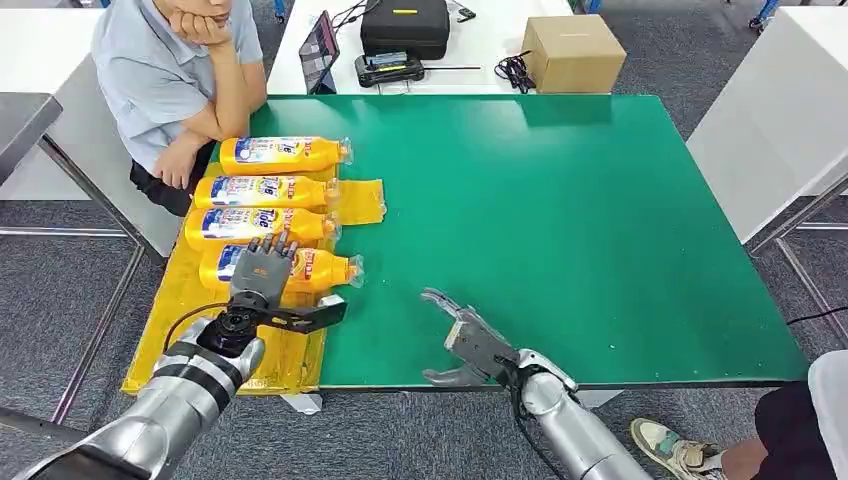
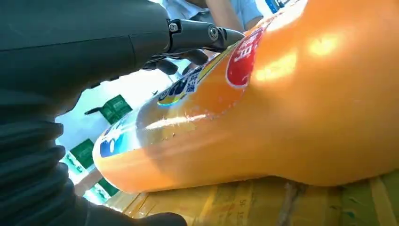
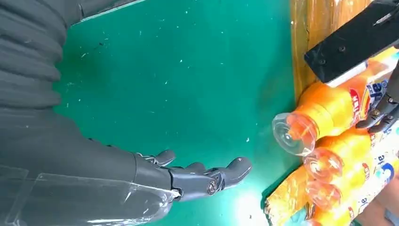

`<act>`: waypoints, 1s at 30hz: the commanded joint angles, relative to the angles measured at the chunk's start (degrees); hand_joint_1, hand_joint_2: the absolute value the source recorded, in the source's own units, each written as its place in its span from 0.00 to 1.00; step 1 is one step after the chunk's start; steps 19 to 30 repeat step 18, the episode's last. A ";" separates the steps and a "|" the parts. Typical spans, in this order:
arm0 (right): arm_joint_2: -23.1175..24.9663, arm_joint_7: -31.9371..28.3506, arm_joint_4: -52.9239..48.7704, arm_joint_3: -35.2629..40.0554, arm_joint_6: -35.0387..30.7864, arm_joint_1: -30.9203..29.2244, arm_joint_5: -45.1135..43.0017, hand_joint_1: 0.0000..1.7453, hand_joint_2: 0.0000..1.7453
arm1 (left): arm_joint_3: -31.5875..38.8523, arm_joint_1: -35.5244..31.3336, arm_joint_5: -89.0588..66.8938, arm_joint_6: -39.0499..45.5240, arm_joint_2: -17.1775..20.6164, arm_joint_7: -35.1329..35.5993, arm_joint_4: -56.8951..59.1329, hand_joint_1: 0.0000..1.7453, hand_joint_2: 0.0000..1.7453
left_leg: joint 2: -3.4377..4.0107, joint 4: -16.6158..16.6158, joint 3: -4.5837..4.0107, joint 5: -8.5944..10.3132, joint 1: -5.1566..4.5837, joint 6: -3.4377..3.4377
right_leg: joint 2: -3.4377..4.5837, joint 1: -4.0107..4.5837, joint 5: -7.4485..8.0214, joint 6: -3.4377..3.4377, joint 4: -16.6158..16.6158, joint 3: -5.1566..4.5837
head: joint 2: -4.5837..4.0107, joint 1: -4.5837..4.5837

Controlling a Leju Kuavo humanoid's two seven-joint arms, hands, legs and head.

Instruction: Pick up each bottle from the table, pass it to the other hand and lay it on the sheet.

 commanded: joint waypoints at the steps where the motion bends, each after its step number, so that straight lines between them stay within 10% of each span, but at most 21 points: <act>1: -1.92 0.38 -2.44 -3.23 -1.16 3.54 0.52 0.00 1.00 | -2.87 10.36 2.20 1.33 2.72 -1.63 -16.79 0.00 1.00 | 0.07 -0.01 0.30 -0.18 0.11 -0.13 | 0.03 0.12 -0.13 -0.16 -0.09 0.33 | 0.00 0.00; 18: -3.28 0.64 -9.74 -7.03 -3.51 11.02 1.97 0.00 1.00 | -1.93 28.75 11.42 11.72 3.68 -9.77 -40.63 0.00 1.00 | 0.08 0.00 0.09 -0.21 0.07 -0.12 | 0.04 0.08 -0.12 -0.14 -0.06 0.09 | 0.00 0.00; 30: -3.28 0.64 -9.74 -7.03 -3.51 11.02 1.97 0.00 1.00 | -1.93 28.75 11.42 11.72 3.68 -9.77 -40.63 0.00 1.00 | 0.08 0.00 0.09 -0.21 0.07 -0.12 | 0.04 0.08 -0.12 -0.14 -0.06 0.09 | 0.00 0.00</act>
